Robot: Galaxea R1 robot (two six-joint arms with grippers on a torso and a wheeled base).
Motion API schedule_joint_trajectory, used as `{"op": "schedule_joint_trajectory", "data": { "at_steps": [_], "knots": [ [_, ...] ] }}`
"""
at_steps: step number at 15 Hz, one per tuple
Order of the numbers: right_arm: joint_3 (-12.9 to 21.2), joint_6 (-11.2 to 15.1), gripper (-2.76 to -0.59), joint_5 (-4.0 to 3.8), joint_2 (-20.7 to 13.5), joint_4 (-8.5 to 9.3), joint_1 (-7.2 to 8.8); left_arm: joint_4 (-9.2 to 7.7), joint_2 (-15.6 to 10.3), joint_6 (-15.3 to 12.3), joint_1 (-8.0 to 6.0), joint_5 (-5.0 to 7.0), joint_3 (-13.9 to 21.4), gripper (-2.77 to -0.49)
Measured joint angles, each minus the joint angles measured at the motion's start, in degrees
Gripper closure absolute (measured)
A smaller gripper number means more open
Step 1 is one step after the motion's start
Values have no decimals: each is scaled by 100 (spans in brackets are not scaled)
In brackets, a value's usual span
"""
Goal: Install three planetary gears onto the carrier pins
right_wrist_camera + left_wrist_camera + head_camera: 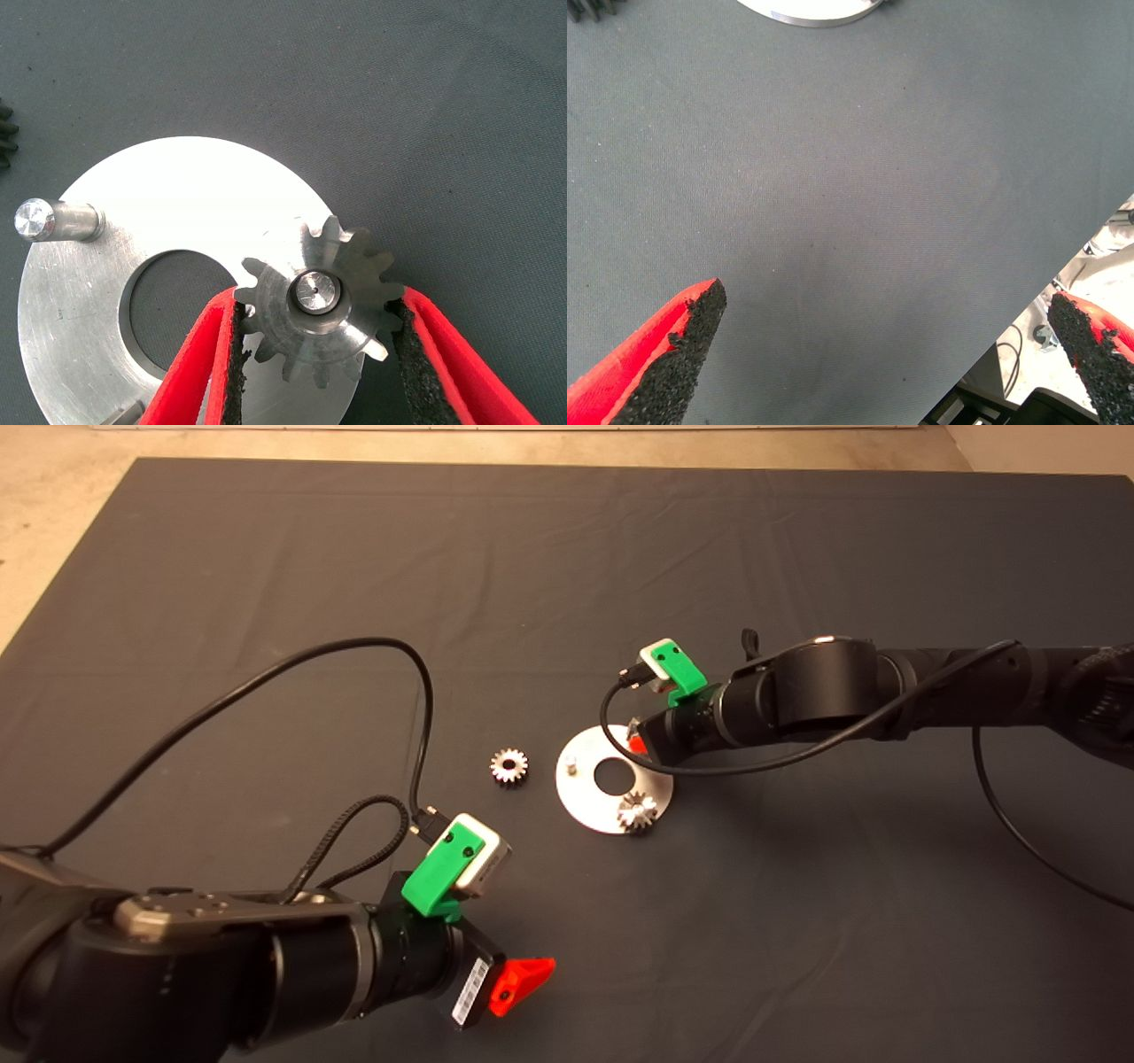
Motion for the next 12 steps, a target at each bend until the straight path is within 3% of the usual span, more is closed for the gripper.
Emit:
{"op": "schedule_joint_trajectory", "data": {
  "at_steps": [12],
  "knots": [
    [0, 0, -109, 16, -11, -2, 0, 2, -6, -4, 0, 0, 0, -264]
  ]
}}
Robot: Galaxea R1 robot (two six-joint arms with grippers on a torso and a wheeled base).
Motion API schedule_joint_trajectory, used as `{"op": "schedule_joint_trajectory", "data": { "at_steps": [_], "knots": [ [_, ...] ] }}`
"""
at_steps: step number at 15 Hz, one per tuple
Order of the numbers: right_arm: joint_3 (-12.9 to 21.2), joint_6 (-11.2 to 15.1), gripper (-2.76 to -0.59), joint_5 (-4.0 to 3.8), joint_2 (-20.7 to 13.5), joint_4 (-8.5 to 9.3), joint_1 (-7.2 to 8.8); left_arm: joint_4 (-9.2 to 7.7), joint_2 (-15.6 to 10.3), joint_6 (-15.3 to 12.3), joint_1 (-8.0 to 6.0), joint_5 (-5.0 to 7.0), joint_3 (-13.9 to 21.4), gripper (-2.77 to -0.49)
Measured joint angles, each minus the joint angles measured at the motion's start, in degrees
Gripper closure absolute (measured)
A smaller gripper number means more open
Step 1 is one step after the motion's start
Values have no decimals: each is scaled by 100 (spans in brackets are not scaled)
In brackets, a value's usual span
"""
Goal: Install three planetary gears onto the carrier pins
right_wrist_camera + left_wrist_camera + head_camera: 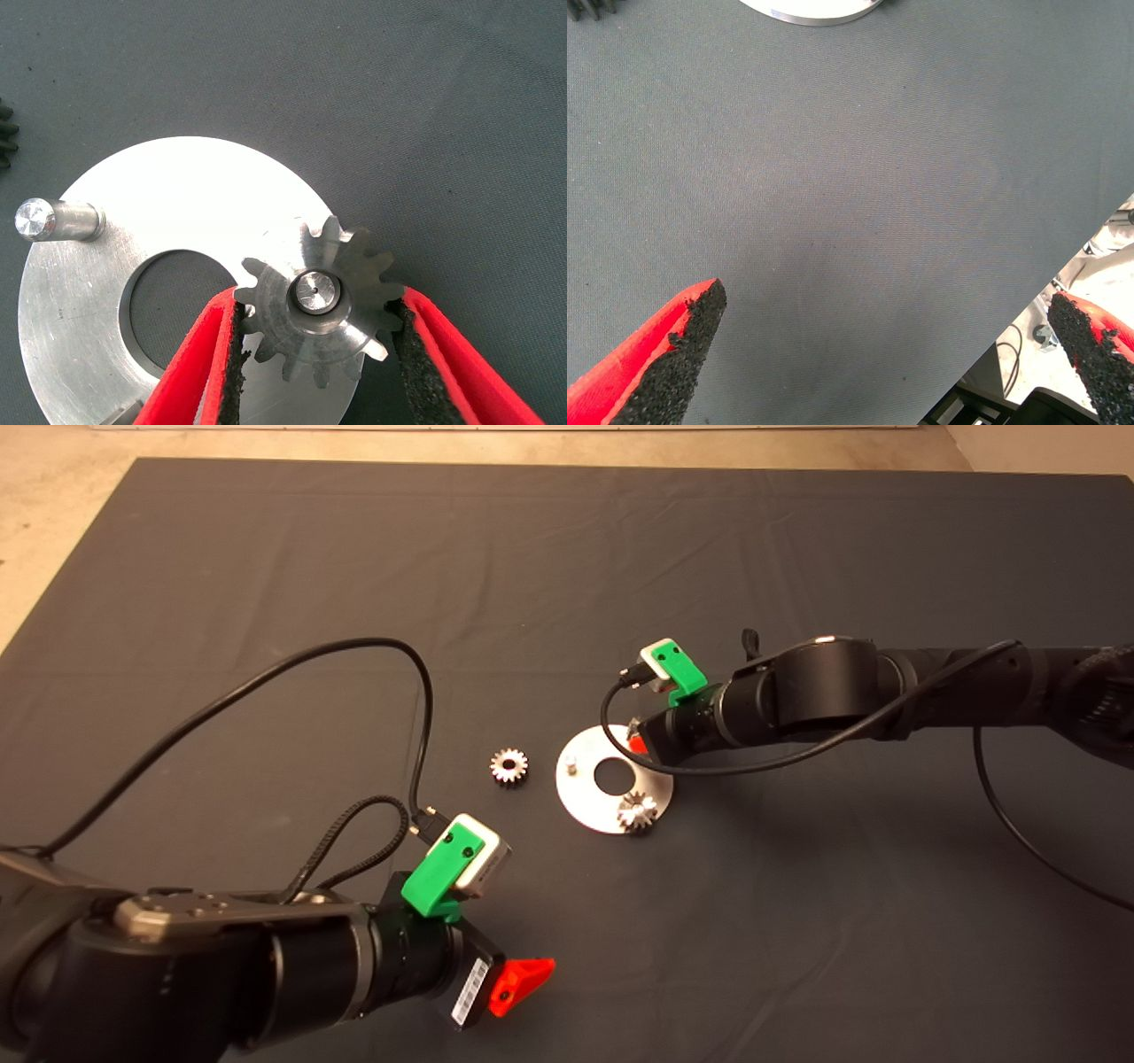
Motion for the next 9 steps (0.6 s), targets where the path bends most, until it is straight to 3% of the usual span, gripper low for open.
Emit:
{"op": "schedule_joint_trajectory", "data": {
  "at_steps": [2, 9],
  "knots": [
    [0, 0, -110, -2, 0, 0, 2, -1, -15, 0, 0, 0, 0, -264],
    [0, 2, -148, 6, -19, 0, 6, -2, -14, 0, 0, 0, 0, -264]
  ]
}}
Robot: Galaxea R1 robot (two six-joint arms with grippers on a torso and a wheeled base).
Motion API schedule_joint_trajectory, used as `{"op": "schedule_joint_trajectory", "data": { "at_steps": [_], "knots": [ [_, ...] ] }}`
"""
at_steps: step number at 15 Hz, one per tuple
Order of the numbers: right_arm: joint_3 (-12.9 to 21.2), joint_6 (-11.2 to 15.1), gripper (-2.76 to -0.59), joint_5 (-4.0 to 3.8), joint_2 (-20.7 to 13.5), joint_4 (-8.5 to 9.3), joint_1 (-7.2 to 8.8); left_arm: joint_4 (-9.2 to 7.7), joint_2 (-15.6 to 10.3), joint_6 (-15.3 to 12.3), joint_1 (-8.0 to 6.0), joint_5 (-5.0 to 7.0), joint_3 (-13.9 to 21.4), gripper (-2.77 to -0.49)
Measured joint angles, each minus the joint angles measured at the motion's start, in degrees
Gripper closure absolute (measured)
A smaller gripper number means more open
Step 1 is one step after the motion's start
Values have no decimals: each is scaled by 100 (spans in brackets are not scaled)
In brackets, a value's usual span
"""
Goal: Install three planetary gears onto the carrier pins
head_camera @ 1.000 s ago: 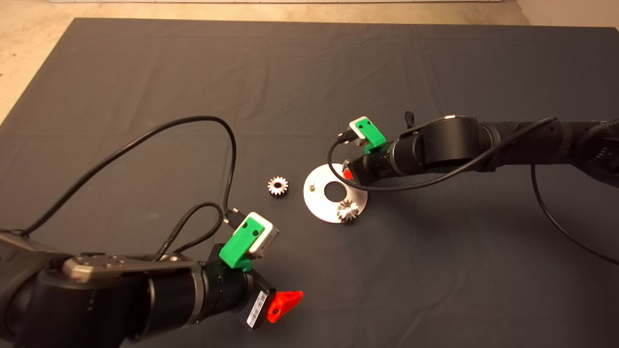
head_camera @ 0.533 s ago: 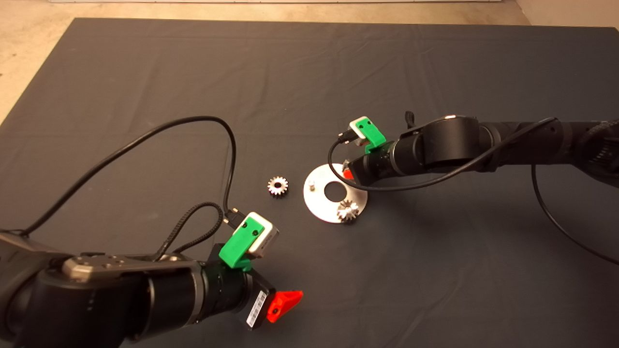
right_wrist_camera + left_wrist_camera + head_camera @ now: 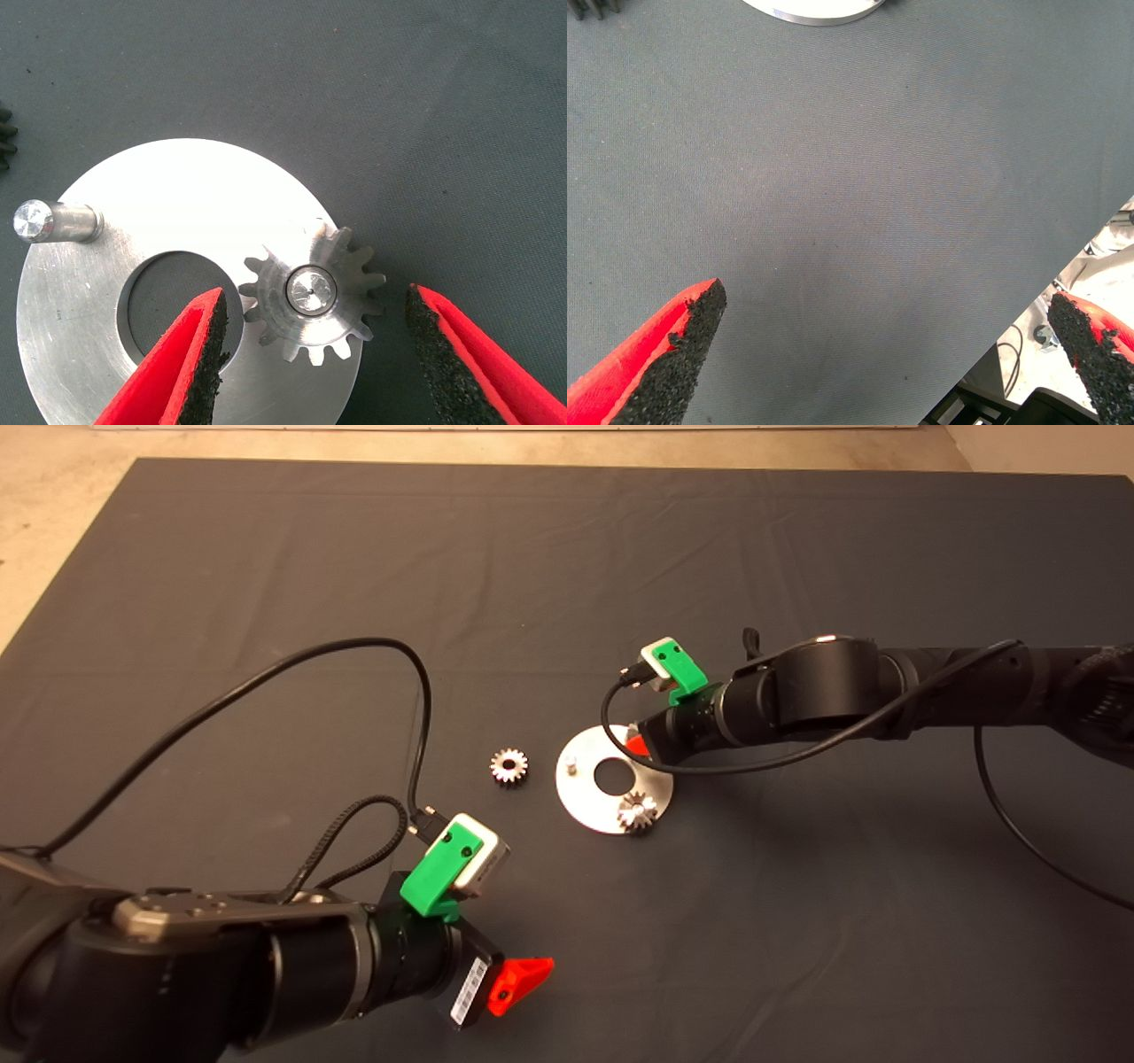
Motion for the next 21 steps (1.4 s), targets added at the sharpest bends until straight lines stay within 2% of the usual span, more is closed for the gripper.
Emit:
{"op": "schedule_joint_trajectory", "data": {
  "at_steps": [2, 4, 10, 12, 13, 15, 17, 18, 19, 21],
  "knots": [
    [0, -2, -161, -1, -15, -1, 2, 0, -3, 0, 0, 0, 0, -264],
    [0, -2, -161, -1, -14, 0, 4, 0, -12, 0, 0, 0, 0, -264],
    [46, 9, -198, -1, -19, 0, 63, 1, -28, 0, 0, -1, 0, -264],
    [172, 9, -203, 10, -130, 9, 135, 0, -76, 0, -1, 0, 0, -264],
    [200, 9, -203, 6, -207, 43, 235, 0, -94, 1, -2, 5, 0, -264],
    [244, 9, -204, 19, -501, 208, 443, -2, -91, 6, -24, 20, 0, -264],
    [408, 8, -205, -8, -935, 345, 557, -2, -111, 39, -160, 221, 0, -264],
    [582, 9, -208, -28, -1150, 395, 619, 0, -122, 136, -235, 256, 0, -264],
    [781, 7, -216, -40, -1367, 461, 692, 0, -126, 197, -264, 254, 0, -264],
    [1108, 7, -220, -58, -1682, 568, 843, -2, -188, 277, -289, 262, -7, -264]
  ]
}}
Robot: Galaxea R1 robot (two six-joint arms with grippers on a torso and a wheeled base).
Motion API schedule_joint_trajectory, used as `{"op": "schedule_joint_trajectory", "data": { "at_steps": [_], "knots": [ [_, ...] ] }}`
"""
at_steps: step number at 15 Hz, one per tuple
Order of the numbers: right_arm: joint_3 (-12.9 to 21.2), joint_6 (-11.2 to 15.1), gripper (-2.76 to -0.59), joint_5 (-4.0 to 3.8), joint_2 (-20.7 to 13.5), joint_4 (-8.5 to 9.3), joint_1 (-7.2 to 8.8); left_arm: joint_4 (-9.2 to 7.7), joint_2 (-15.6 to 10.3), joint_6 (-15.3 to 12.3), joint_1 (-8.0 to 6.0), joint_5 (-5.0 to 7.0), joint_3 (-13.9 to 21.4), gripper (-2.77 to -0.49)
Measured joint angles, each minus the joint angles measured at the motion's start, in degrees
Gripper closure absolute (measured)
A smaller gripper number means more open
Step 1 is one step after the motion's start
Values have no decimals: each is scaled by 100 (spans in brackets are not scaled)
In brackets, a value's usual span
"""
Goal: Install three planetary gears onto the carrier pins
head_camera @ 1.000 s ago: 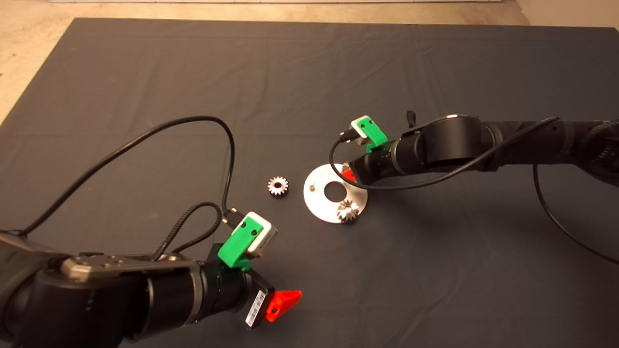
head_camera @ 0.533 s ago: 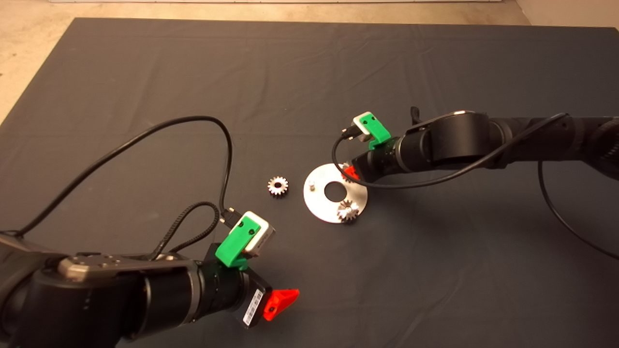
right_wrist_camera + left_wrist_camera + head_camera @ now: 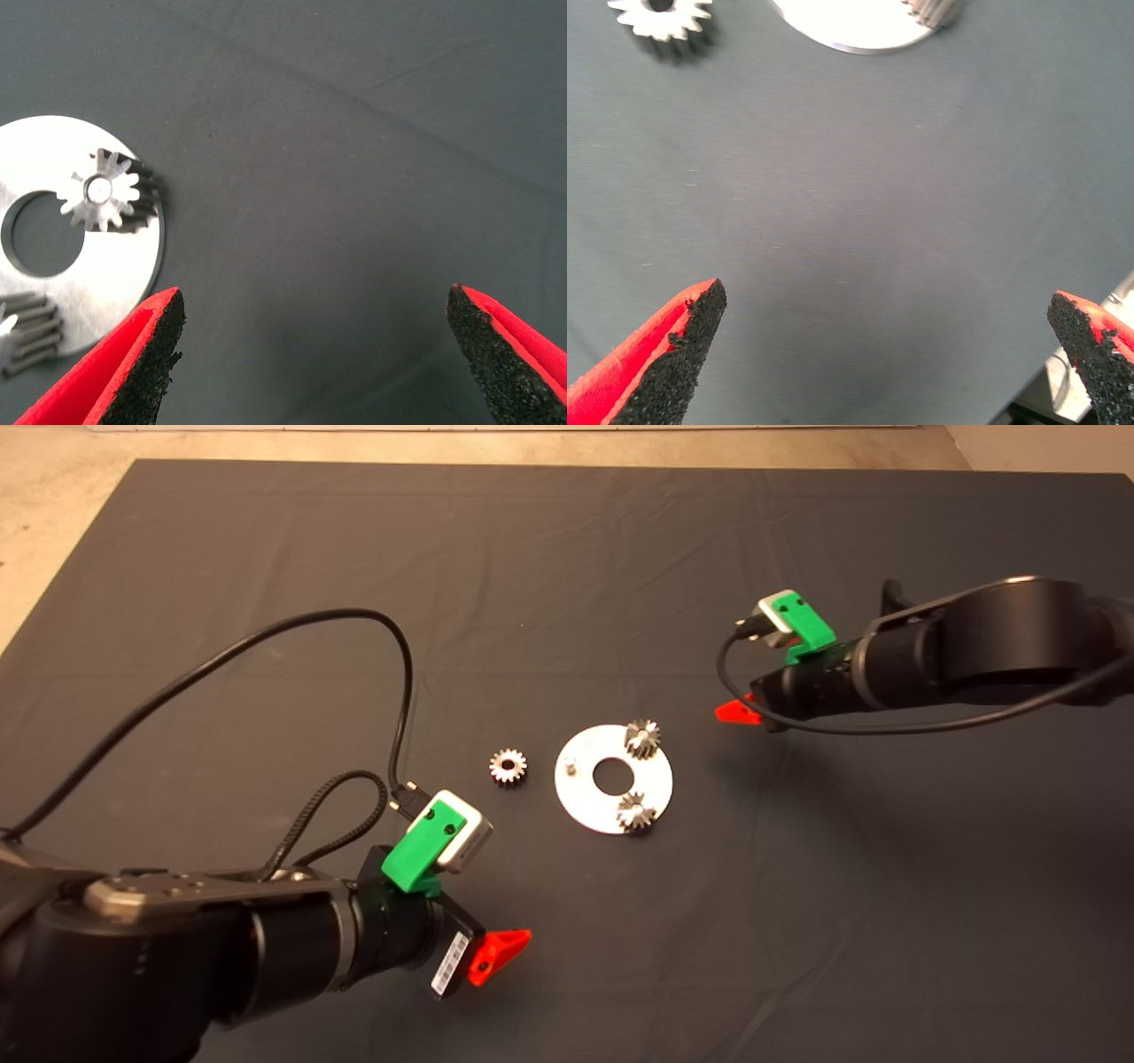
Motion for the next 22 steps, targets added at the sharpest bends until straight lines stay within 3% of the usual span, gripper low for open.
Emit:
{"op": "schedule_joint_trajectory", "data": {
  "at_steps": [4, 7, 8, 10, 12, 13, 14, 15, 17, 19, 21, 22],
  "knots": [
    [1083, 20, -220, -16, -533, 166, 157, -6, -11, 354, 0, 55, -99, -264],
    [2127, 230, -220, 22, -1028, 170, 91, -57, 16, 745, -61, 55, -499, -264],
    [2260, 341, -220, 11, -1196, 89, 41, -59, 20, 819, -80, 54, -652, -264],
    [2316, 450, -220, -60, -1321, -318, -151, -85, 60, 1085, -83, -9, -840, -264],
    [2374, 461, -220, -56, -1315, -894, -574, -157, 79, 1302, -94, -238, -1170, -264],
    [2388, 472, -220, -55, -1315, -1225, -863, -268, 63, 1559, -94, -372, -1391, -264],
    [2394, 501, -220, -59, -1313, -1405, -1081, -436, 63, 1828, -108, -537, -1560, -264],
    [2404, 539, -220, -64, -1315, -1499, -1203, -650, 82, 1998, -163, -710, -1676, -264],
    [2427, 579, -220, -65, -1315, -1585, -1207, -951, 178, 2122, -461, -833, -1779, -264],
    [2430, 579, -220, -61, -1309, -1597, -1207, -1193, 223, 2141, -778, -855, -1822, -264],
    [2437, 579, -220, -63, -1313, -1602, -1207, -1548, 286, 2143, -1154, -866, -1910, -264],
    [2441, 579, -220, -59, -1311, -1609, -1207, -1634, 308, 2144, -1300, -878, -1977, -264]
  ]
}}
